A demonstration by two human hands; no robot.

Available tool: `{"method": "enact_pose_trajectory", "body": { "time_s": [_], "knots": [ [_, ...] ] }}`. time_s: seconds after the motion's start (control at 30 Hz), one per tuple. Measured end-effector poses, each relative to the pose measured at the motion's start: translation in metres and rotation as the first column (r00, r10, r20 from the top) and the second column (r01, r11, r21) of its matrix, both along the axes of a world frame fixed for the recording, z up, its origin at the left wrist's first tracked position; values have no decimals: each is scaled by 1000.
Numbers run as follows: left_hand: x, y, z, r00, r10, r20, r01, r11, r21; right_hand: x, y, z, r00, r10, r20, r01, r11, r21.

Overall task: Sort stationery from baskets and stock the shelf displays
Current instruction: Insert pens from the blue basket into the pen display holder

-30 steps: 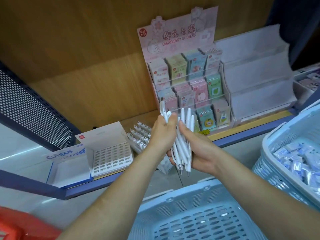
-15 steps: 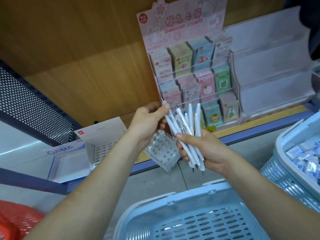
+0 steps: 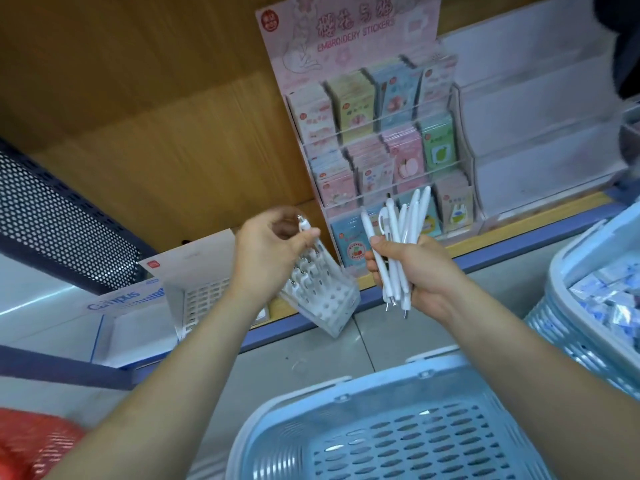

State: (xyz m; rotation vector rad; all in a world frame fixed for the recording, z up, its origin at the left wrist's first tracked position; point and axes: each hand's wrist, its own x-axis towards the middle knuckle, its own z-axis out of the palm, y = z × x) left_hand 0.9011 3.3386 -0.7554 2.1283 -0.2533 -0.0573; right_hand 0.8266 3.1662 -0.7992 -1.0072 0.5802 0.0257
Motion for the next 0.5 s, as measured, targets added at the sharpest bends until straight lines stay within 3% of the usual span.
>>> {"method": "enact_pose_trajectory", "body": {
  "time_s": [0.3, 0.5],
  "knots": [
    [-6, -7, -38, 983, -156, 102, 119, 946, 301, 0, 3, -4, 1000, 20, -5, -19, 998, 54],
    [-6, -6, -38, 969, -210, 131, 151, 922, 357, 0, 2, -5, 1000, 17, -15, -16, 999, 52]
  ]
}}
